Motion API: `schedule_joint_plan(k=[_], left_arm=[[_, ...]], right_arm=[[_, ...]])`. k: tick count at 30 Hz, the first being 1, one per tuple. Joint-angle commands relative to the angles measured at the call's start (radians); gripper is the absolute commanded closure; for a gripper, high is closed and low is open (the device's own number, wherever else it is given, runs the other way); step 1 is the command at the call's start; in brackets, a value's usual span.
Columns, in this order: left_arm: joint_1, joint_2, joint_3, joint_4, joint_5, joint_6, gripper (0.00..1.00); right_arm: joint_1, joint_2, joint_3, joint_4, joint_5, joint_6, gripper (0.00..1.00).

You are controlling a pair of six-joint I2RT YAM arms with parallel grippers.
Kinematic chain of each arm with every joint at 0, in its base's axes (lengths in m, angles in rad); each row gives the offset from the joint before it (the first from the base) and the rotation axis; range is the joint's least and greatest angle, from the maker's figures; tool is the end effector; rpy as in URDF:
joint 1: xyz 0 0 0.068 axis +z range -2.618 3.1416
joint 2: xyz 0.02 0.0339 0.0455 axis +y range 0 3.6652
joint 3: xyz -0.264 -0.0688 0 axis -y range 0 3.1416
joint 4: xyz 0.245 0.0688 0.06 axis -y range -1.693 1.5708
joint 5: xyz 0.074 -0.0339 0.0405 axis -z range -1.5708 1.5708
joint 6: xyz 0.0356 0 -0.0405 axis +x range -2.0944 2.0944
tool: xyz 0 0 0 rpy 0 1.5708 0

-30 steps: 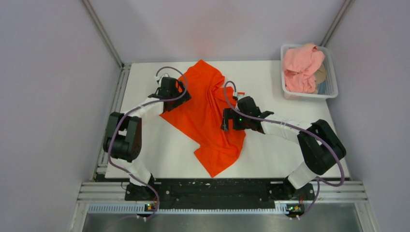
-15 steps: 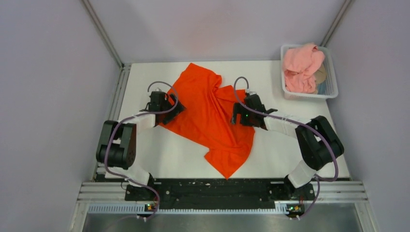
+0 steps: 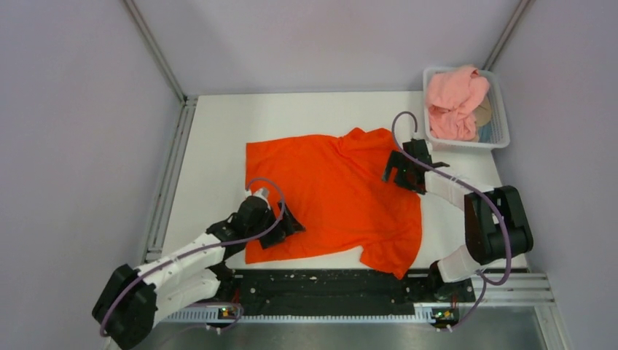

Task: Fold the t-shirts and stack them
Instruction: Flatten out the tshirt

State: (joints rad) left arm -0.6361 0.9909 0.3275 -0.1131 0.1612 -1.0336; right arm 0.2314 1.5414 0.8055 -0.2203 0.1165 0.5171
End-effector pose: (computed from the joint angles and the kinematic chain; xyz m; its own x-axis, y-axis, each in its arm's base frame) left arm 0.1440 -0.1134 0.1543 -0.8714 -0.4107 -0.2684 -0.1371 0.7292 -0.6704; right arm 0.2902 0.0641 0.1681 -0.7716 0.3226 -0.5482 0.2518 0.9463 0.2025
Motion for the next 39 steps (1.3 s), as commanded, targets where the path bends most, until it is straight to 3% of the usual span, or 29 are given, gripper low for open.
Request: schedule_joint_plan(k=[1, 3, 6, 8, 11, 17, 20, 23, 27, 34, 39], left_arm=[[-0.014, -0.206, -0.046, -0.290, 0.012, 0.004, 0.01], [-0.015, -0.286, -0.027, -0.281, -0.041, 0.039, 0.01], [-0.014, -0.327, 0.034, -0.275, -0.227, 0.081, 0.01], [-0.011, -0.308, 0.080, -0.244, -0.328, 0.111, 0.01], [0.001, -0.214, 0.148, -0.142, -0.371, 0.171, 0.01], [0.162, 0.145, 0.338, -0.046, -0.263, 0.237, 0.01], [0.260, 0.305, 0.402, 0.008, -0.124, 0.253, 0.01], [0.300, 0.414, 0.450, 0.016, -0.093, 0.279, 0.01], [0.331, 0.518, 0.504, -0.029, -0.091, 0.308, 0.01], [0.353, 0.585, 0.494, -0.023, -0.083, 0.325, 0.01], [0.355, 0.612, 0.501, -0.032, -0.086, 0.327, 0.01]], right_arm=[[-0.022, -0.063, 0.009, -0.069, 0.056, -0.005, 0.02], [-0.021, -0.075, 0.023, -0.068, 0.024, -0.025, 0.02], [-0.021, -0.110, 0.057, -0.059, 0.013, -0.056, 0.02], [-0.020, -0.134, 0.089, -0.050, -0.004, -0.075, 0.02], [-0.020, -0.146, 0.132, 0.035, -0.085, -0.122, 0.02], [-0.020, 0.109, 0.442, 0.040, -0.165, -0.221, 0.03], [-0.020, 0.281, 0.647, -0.056, -0.091, -0.264, 0.04], [-0.022, 0.442, 0.842, -0.142, -0.015, -0.335, 0.06], [-0.029, 0.603, 1.029, -0.230, -0.008, -0.381, 0.14], [-0.049, 0.786, 1.207, -0.318, -0.171, -0.507, 0.38], [-0.055, 0.848, 1.240, -0.324, -0.133, -0.511, 0.39]])
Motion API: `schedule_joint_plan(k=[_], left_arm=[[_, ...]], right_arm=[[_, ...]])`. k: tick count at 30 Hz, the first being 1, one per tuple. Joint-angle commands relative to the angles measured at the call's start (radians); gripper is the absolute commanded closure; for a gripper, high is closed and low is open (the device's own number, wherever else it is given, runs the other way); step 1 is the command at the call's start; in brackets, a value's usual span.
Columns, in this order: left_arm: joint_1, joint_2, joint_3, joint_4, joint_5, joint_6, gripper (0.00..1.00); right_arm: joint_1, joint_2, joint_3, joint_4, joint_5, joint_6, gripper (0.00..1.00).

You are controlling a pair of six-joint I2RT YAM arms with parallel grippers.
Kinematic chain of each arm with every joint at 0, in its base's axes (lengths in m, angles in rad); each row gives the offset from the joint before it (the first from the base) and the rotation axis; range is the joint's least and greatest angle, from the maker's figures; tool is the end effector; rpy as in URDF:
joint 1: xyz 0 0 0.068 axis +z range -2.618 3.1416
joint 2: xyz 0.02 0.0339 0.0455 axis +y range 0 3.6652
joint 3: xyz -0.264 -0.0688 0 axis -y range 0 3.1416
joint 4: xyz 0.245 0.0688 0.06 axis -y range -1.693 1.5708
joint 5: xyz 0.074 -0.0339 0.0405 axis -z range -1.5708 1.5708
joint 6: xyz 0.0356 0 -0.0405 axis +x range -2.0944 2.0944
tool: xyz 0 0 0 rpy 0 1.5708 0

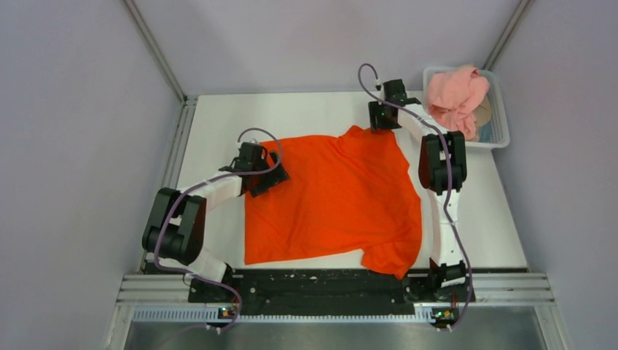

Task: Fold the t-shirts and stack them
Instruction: Flatten out the tshirt

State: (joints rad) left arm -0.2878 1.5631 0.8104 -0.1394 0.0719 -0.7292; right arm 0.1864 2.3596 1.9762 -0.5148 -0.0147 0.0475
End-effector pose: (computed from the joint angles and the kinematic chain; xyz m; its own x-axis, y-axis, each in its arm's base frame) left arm 0.2932 -0.0895 0.1686 -0.7740 -0.4639 -0.4309 -0.2539 0.8509 -0.4600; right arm 0.5161 0.0979 0.1778 -0.7770 -0.0982 -0.6218 -0.1576 0.9867 0.0411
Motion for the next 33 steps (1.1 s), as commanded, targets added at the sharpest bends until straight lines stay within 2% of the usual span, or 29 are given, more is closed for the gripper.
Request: schedule_joint_plan(k=[1, 3, 7, 12, 16, 19, 22, 24, 27, 29, 30, 33], left_arm=[[0.007, 0.045, 0.019, -0.007, 0.006, 0.022, 0.01], [0.007, 0.056, 0.025, -0.008, 0.003, 0.021, 0.01], [0.007, 0.070, 0.033, -0.013, 0.014, 0.019, 0.01], [0.007, 0.064, 0.029, -0.014, 0.024, 0.016, 0.01], [0.007, 0.043, 0.006, 0.006, 0.038, 0.009, 0.01], [0.007, 0.032, -0.010, 0.019, 0.049, 0.004, 0.01], [0.008, 0.026, -0.023, 0.029, 0.060, 0.004, 0.01], [0.007, 0.030, -0.029, 0.038, 0.067, -0.003, 0.01], [0.008, 0.033, -0.030, 0.037, 0.086, 0.002, 0.01], [0.007, 0.031, -0.039, 0.049, 0.084, -0.002, 0.01], [0.007, 0.028, -0.042, 0.051, 0.085, -0.004, 0.01], [0.007, 0.024, -0.044, 0.052, 0.088, -0.004, 0.01]], right_arm=[[-0.011, 0.043, 0.078, -0.032, 0.004, -0.042, 0.41], [-0.010, 0.051, 0.086, -0.031, 0.001, -0.041, 0.49], [-0.011, 0.030, 0.079, -0.001, -0.040, -0.084, 0.84], [-0.010, -0.083, 0.022, 0.045, -0.133, -0.142, 1.00], [0.007, -0.308, -0.211, 0.134, -0.241, -0.235, 1.00], [0.061, -0.494, -0.494, 0.219, -0.217, -0.326, 1.00], [0.162, -0.645, -0.708, 0.282, -0.155, -0.366, 1.00], [0.232, -0.719, -0.820, 0.300, -0.173, -0.359, 1.00], [0.356, -0.801, -0.970, 0.302, -0.153, -0.376, 0.94], [0.422, -0.846, -1.043, 0.277, -0.120, -0.359, 0.84], [0.438, -0.864, -1.071, 0.267, -0.110, -0.339, 0.71], [0.452, -0.954, -1.132, 0.257, -0.135, -0.303, 0.57]])
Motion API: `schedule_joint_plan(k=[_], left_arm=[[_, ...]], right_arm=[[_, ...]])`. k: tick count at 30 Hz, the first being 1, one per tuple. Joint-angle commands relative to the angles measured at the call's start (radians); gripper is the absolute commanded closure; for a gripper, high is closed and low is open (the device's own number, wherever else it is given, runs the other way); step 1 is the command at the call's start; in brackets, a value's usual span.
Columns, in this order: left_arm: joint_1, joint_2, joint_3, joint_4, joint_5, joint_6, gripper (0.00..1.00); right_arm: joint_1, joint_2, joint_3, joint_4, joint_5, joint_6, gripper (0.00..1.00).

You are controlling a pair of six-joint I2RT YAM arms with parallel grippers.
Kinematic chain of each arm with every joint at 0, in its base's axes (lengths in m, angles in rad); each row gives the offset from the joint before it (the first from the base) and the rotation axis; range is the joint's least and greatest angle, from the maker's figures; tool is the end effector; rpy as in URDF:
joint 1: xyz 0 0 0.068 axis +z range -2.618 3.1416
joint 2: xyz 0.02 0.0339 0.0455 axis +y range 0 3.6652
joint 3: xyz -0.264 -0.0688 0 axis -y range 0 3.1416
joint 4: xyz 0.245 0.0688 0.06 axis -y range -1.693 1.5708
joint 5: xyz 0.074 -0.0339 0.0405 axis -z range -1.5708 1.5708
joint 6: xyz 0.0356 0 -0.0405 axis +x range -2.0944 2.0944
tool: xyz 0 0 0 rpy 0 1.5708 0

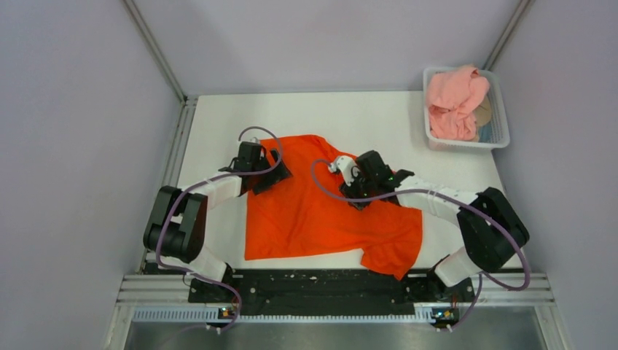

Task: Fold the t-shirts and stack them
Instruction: Flatten out the tshirt

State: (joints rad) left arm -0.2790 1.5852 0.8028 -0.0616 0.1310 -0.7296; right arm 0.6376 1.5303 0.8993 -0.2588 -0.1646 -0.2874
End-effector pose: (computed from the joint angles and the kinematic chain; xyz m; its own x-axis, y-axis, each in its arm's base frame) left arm 0.2991 -0.0905 0.1656 -0.7732 -0.4660 -0.4303 -0.2131 0.8298 -0.5157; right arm 0.2466 0.1900 0.1964 -0.4087 -0.6508 -0.6398 -0.8196 0.5702 -0.0564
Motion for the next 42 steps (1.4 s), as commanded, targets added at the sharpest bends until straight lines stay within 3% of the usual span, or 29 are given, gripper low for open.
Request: schedule_joint_plan(k=[1, 7, 12, 22, 31, 33, 38, 42], left_arm=[[-0.002, 0.000, -0.039, -0.025, 0.030, -0.002, 0.01], [-0.001, -0.013, -0.045, -0.026, 0.023, -0.004, 0.01], [-0.002, -0.022, -0.045, -0.026, 0.024, -0.005, 0.01], [-0.001, -0.031, -0.048, -0.030, 0.022, -0.001, 0.01], [-0.002, -0.025, -0.041, -0.036, 0.012, 0.002, 0.01], [-0.002, -0.021, -0.038, -0.037, 0.014, 0.002, 0.01], [-0.001, -0.018, -0.035, -0.039, 0.012, 0.002, 0.01], [-0.002, -0.020, -0.032, -0.056, -0.009, 0.004, 0.01]], right_arm=[[0.000, -0.164, -0.074, 0.019, 0.014, 0.048, 0.50], [-0.001, -0.328, -0.183, 0.307, 0.124, 0.262, 0.04], [-0.006, -0.214, -0.106, 0.311, 0.219, 0.467, 0.01], [-0.052, 0.142, 0.148, 0.186, 0.175, 0.402, 0.26], [-0.060, 0.280, 0.238, 0.132, 0.148, 0.365, 0.42], [-0.059, 0.295, 0.251, 0.118, 0.158, 0.362, 0.51], [-0.060, 0.303, 0.264, 0.110, 0.192, 0.357, 0.85], [-0.059, 0.283, 0.286, 0.085, 0.282, 0.355, 0.94]])
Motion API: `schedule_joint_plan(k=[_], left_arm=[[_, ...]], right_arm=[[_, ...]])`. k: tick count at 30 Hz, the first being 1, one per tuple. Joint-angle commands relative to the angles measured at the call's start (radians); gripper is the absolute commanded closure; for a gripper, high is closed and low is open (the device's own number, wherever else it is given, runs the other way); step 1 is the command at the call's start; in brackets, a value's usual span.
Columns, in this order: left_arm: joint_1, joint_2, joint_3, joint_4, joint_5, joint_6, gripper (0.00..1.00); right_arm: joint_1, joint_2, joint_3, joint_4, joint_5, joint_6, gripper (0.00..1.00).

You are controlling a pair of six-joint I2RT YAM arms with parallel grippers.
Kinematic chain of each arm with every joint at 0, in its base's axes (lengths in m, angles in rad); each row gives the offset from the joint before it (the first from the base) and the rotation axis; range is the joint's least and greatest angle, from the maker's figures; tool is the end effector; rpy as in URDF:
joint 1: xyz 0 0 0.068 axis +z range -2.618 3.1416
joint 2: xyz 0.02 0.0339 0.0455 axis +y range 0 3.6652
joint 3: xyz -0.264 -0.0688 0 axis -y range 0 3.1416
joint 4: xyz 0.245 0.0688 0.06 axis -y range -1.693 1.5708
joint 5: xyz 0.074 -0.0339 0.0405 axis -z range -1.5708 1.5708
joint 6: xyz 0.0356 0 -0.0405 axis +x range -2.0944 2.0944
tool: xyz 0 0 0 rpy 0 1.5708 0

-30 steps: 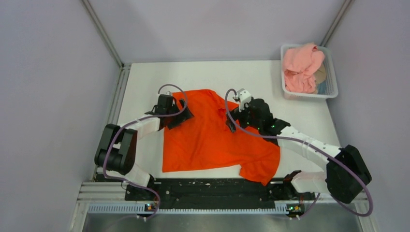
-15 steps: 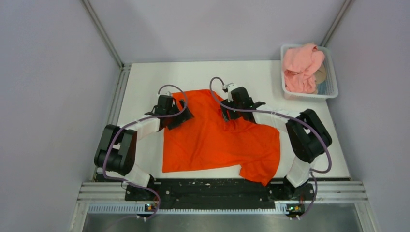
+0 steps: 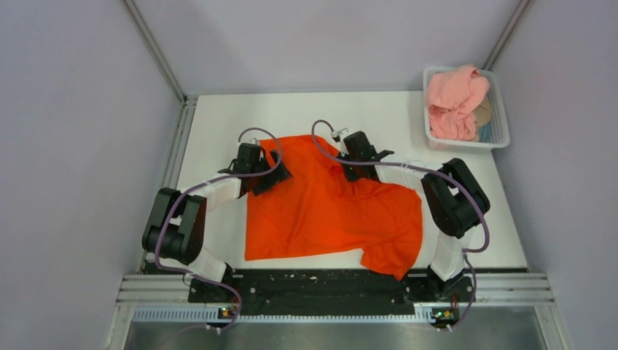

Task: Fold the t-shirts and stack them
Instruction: Flatten out the tshirt

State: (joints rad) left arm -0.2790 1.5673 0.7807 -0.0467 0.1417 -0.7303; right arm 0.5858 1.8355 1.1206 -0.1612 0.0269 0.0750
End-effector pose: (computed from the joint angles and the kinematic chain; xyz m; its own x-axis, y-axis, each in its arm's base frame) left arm 0.2947 -0.0897 0.1656 -0.7729 -0.4656 -0.4312 -0.2035 0.8255 -0.5264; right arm 0.3201 0.2113 0.1688 -0.6787 -0.3604 -0.6399 -0.4888 0.8719 0.0274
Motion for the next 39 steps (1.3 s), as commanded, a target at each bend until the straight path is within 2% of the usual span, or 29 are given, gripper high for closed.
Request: schedule_joint_plan(k=[1, 5, 9, 14, 21, 25, 27, 28, 30, 32, 33, 35, 39], left_arm=[[-0.002, -0.006, -0.010, -0.076, -0.030, 0.005, 0.01], [-0.002, -0.013, -0.012, -0.091, -0.058, 0.007, 0.01], [-0.002, -0.013, -0.013, -0.097, -0.073, 0.012, 0.01], [-0.001, -0.002, -0.007, -0.099, -0.079, 0.025, 0.01], [-0.002, 0.015, 0.012, -0.099, -0.075, 0.043, 0.01], [-0.002, 0.039, 0.023, -0.100, -0.080, 0.050, 0.01], [-0.001, 0.052, 0.029, -0.100, -0.077, 0.054, 0.01], [-0.002, 0.058, 0.033, -0.103, -0.077, 0.054, 0.01], [-0.002, 0.064, 0.039, -0.104, -0.073, 0.055, 0.01], [-0.002, 0.068, 0.044, -0.101, -0.068, 0.056, 0.01], [-0.002, 0.066, 0.045, -0.099, -0.064, 0.054, 0.01], [-0.002, 0.064, 0.048, -0.096, -0.056, 0.054, 0.01], [-0.002, 0.053, 0.049, -0.093, -0.044, 0.051, 0.01]], right_arm=[[-0.008, -0.026, 0.075, -0.030, 0.130, -0.010, 0.96], [-0.009, -0.025, 0.148, -0.124, 0.294, -0.065, 0.98], [-0.028, 0.024, 0.243, -0.160, 0.460, -0.215, 0.98], [-0.084, 0.134, 0.369, -0.136, 0.535, -0.419, 0.98], [-0.155, 0.307, 0.511, 0.043, 0.504, -0.883, 0.96], [-0.201, 0.386, 0.554, 0.340, 0.571, -1.084, 0.90], [-0.224, 0.442, 0.581, 0.530, 0.611, -1.163, 0.76], [-0.233, 0.468, 0.603, 0.618, 0.639, -1.189, 0.60], [-0.235, 0.495, 0.641, 0.677, 0.683, -1.208, 0.29], [-0.230, 0.472, 0.615, 0.691, 0.700, -1.165, 0.12], [-0.228, 0.447, 0.583, 0.695, 0.691, -1.124, 0.07], [-0.228, 0.367, 0.500, 0.645, 0.641, -1.021, 0.06], [-0.229, 0.184, 0.380, 0.421, 0.428, -0.712, 0.04]])
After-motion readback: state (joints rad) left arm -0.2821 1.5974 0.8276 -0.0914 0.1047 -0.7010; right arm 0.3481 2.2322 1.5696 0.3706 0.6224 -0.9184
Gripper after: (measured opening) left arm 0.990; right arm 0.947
